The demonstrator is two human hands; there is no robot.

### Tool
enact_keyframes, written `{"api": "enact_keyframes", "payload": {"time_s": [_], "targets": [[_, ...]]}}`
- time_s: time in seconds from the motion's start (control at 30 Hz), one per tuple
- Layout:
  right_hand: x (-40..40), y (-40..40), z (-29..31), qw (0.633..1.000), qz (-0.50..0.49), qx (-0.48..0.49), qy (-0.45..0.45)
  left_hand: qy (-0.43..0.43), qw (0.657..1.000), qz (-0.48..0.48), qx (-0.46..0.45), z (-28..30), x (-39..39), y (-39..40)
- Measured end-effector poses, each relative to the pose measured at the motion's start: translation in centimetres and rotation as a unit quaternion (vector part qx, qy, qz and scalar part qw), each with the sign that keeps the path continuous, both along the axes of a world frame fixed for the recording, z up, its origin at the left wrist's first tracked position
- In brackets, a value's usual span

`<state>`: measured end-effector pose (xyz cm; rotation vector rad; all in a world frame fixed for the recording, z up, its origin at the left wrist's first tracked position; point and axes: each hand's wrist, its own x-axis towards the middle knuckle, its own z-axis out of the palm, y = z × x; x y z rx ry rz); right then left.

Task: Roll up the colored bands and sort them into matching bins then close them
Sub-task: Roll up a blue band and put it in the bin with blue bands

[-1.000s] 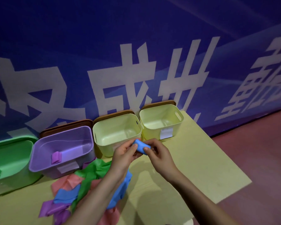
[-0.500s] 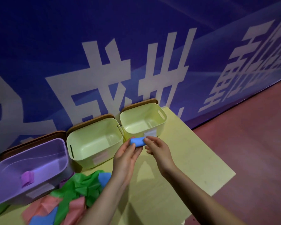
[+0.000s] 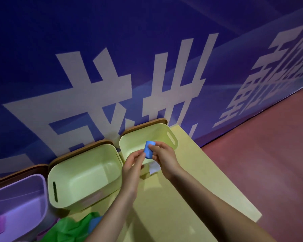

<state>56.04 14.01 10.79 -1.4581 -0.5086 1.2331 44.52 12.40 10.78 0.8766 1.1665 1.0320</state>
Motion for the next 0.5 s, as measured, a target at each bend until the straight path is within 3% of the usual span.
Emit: {"api": "enact_keyframes", "payload": {"time_s": [0.23,0.5], "targets": [[0.2,9.7,-5.2,0.987,0.086,-0.124,-0.049,0.267,0.963,0.017,0.035,-4.1,-3.0,8.4],[-2.6,15.2,-12.8,0.927,0.22,-0.23,-0.199,0.382,0.924,0.021,0.01,-6.9,-3.8,12.7]]}}
